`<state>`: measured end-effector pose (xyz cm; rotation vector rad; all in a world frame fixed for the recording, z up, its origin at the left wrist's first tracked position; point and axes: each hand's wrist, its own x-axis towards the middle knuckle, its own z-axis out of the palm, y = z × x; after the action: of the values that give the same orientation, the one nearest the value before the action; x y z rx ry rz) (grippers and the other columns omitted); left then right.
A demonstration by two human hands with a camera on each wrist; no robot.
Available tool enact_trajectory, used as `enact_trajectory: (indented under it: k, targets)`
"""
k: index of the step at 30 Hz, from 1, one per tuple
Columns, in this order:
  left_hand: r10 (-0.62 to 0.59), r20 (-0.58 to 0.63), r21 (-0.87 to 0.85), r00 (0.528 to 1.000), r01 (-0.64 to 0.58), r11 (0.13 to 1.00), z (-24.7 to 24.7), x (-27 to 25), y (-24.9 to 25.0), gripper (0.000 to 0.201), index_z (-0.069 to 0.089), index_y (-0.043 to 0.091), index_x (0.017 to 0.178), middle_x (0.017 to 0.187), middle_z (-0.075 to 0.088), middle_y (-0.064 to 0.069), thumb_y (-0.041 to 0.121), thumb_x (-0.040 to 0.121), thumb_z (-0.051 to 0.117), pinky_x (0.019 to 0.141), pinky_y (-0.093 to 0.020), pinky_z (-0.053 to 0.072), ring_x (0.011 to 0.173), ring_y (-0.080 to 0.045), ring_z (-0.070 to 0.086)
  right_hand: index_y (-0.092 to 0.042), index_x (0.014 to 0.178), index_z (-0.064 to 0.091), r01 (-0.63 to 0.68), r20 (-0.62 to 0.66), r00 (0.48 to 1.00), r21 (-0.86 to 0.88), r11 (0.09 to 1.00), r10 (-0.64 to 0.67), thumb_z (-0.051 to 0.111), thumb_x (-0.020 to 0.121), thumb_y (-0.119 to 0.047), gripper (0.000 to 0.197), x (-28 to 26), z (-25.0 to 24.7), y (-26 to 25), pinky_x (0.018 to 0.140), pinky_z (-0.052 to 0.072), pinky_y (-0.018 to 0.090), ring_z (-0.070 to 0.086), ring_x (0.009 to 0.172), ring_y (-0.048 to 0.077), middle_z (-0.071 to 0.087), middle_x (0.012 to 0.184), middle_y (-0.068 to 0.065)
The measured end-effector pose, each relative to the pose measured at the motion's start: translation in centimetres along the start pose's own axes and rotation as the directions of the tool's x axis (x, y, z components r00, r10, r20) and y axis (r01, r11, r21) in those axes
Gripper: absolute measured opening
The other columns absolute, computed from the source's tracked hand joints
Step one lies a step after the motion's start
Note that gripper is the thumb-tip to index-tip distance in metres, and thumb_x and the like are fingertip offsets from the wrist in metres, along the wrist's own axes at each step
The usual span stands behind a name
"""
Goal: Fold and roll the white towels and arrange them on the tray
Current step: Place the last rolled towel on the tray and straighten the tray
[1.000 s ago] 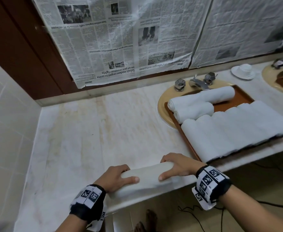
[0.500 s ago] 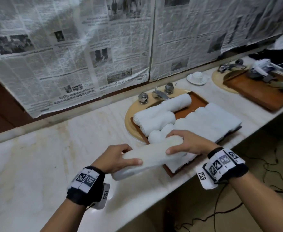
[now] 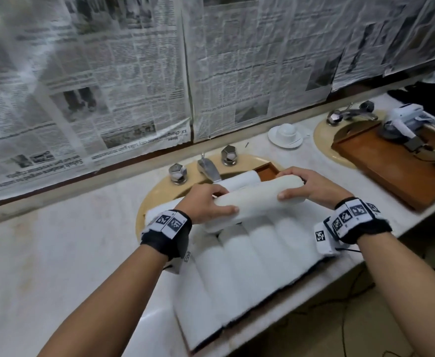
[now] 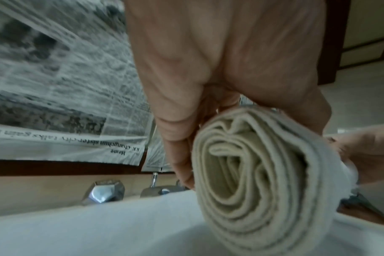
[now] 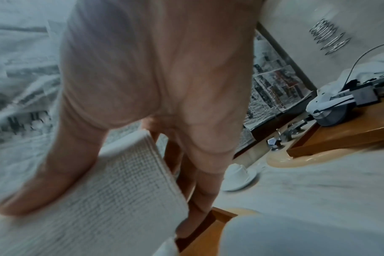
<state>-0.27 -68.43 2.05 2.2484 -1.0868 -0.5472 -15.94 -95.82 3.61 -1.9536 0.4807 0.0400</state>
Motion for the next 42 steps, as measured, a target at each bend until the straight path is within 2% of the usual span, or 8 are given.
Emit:
enact_trajectory:
  k: [4,8,16,23,29,34,38,42]
  targets:
    - [-0.034,0.007,0.010,0.999,0.034,0.999,1.7,4.2,0.3,0.050,0.069,0.025,0.115,0.108,0.069,0.010,0.056,0.077,0.076,0.081,-0.020,0.042,0.097,-0.009,0.062,-0.029,0.108,0.070,-0.026,0.061,0.998,-0.030,0.999,0.028,0.090,0.068,-0.022,0.045,4.5,-2.8,2.3,0.094,0.053,0.040,0.061,0.110,0.024,0.067,0.115,0.003]
    - [-0.053,0.047,0.013,0.997,0.053,0.999,2.2,7.3,0.9,0.049,0.067,0.022,0.119,0.109,0.068,0.006,0.052,0.080,0.076,0.082,-0.024,0.048,0.095,-0.011,0.061,-0.029,0.108,0.070,-0.049,0.076,0.996,-0.025,0.999,0.050,0.089,0.070,-0.020,0.044,7.3,-4.5,3.6,0.082,0.054,0.028,0.062,0.106,0.019,0.066,0.115,0.002]
    - [-0.145,0.145,0.196,0.979,0.115,0.974,5.9,7.8,0.5,0.052,0.062,0.023,0.122,0.117,0.065,0.002,0.052,0.081,0.072,0.093,-0.035,0.048,0.108,-0.018,0.056,-0.033,0.107,0.069,-0.060,0.221,0.971,-0.154,0.986,0.094,0.091,0.069,-0.025,0.044,10.0,-5.0,5.8,0.088,0.056,0.031,0.064,0.103,0.014,0.067,0.111,-0.004]
    - [-0.294,0.148,0.376,0.944,0.221,0.900,7.0,8.2,1.0,0.041,0.062,0.024,0.117,0.115,0.060,-0.001,0.052,0.086,0.061,0.089,-0.038,0.048,0.111,-0.022,0.055,-0.037,0.114,0.064,-0.033,0.295,0.945,-0.334,0.942,0.138,0.085,0.075,-0.036,0.044,11.5,-3.7,6.8,0.093,0.049,0.031,0.060,0.106,0.009,0.063,0.114,-0.011]
    - [-0.321,0.136,0.447,0.937,0.231,0.864,8.2,7.9,1.1,0.046,0.045,0.024,0.140,0.142,0.042,-0.001,0.045,0.099,0.043,0.096,-0.044,0.041,0.127,-0.027,0.039,-0.037,0.122,0.059,-0.079,0.338,0.916,-0.376,0.923,0.217,0.078,0.083,-0.038,0.043,11.5,-3.5,6.1,0.088,0.045,0.026,0.059,0.109,0.008,0.062,0.115,-0.014]
    - [-0.248,-0.021,0.166,0.969,0.248,0.954,8.1,7.2,0.2,0.037,0.050,0.037,0.136,0.131,0.047,0.002,0.036,0.099,0.048,0.096,-0.044,0.047,0.118,-0.023,0.051,-0.034,0.138,0.045,-0.110,0.259,0.927,-0.501,0.858,0.270,0.068,0.083,-0.061,0.065,11.3,-3.5,6.4,0.104,0.041,0.036,0.052,0.120,0.015,0.053,0.131,-0.009]
    - [-0.282,-0.079,0.297,0.956,0.293,0.909,8.8,7.3,0.7,0.031,0.058,0.033,0.129,0.118,0.057,0.001,0.034,0.103,0.042,0.088,-0.041,0.051,0.111,-0.025,0.057,-0.023,0.146,0.038,-0.100,0.209,0.939,-0.594,0.799,0.273,0.054,0.089,-0.067,0.075,11.5,-2.8,6.1,0.106,0.037,0.036,0.047,0.128,0.020,0.048,0.145,0.000]
    - [-0.336,-0.043,0.257,0.941,0.335,0.906,8.7,7.9,0.5,0.034,0.057,0.033,0.133,0.126,0.054,0.000,0.032,0.104,0.039,0.097,-0.044,0.045,0.119,-0.026,0.050,-0.012,0.149,0.033,-0.125,0.114,0.961,-0.631,0.766,0.250,0.049,0.094,-0.063,0.077,11.5,-1.6,5.4,0.101,0.037,0.037,0.045,0.132,0.029,0.046,0.147,0.012]
